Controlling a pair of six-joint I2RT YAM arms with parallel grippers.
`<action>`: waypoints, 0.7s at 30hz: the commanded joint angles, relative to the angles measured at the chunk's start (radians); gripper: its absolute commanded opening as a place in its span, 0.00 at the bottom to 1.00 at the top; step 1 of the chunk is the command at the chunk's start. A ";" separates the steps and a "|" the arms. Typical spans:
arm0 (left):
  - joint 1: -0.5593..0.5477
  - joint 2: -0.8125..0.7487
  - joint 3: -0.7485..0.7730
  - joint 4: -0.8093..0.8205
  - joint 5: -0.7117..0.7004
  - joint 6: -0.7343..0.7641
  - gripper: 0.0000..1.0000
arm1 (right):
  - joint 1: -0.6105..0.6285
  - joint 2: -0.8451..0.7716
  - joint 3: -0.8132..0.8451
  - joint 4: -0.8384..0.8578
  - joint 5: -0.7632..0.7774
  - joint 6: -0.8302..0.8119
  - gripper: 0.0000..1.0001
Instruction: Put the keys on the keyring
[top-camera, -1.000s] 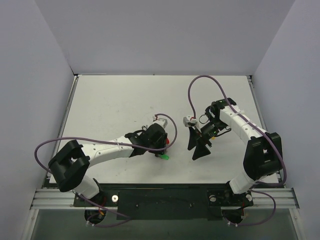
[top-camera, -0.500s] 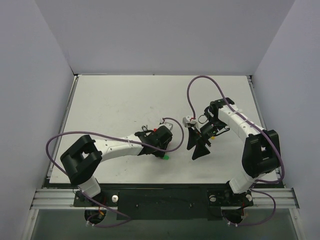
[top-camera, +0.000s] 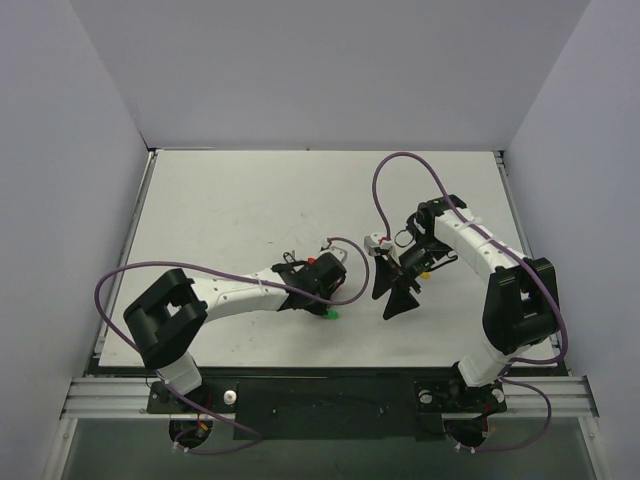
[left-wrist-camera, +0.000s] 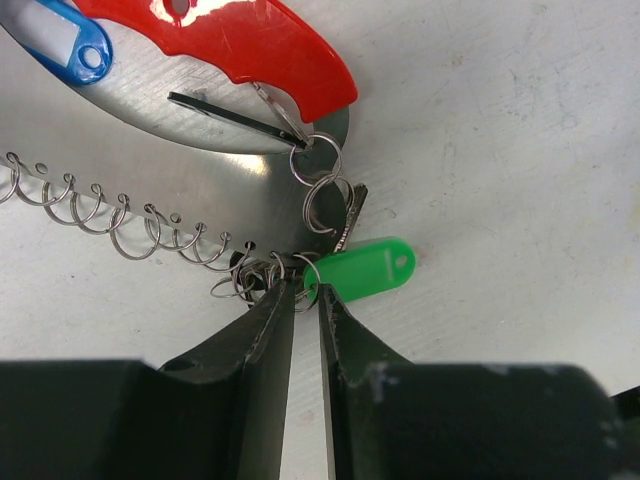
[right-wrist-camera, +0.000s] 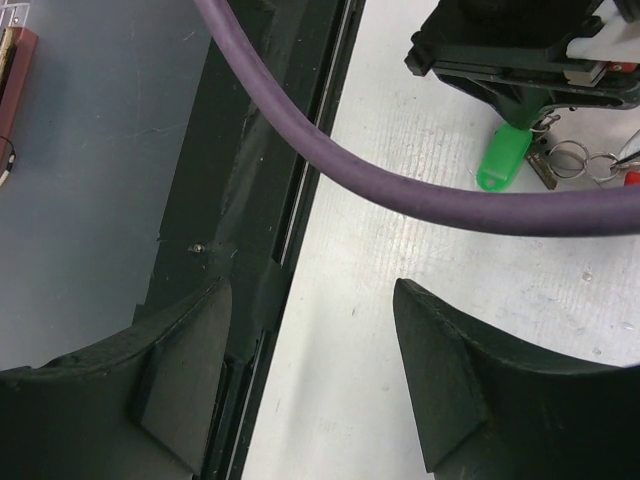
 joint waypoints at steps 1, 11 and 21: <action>-0.009 -0.010 0.044 -0.020 0.004 0.008 0.26 | 0.006 0.007 0.030 -0.190 -0.044 -0.046 0.61; -0.012 -0.094 -0.009 0.013 0.010 0.021 0.36 | 0.008 0.015 0.033 -0.203 -0.042 -0.061 0.61; -0.003 -0.218 -0.126 0.115 -0.115 -0.016 0.45 | 0.013 0.020 0.030 -0.203 -0.036 -0.073 0.60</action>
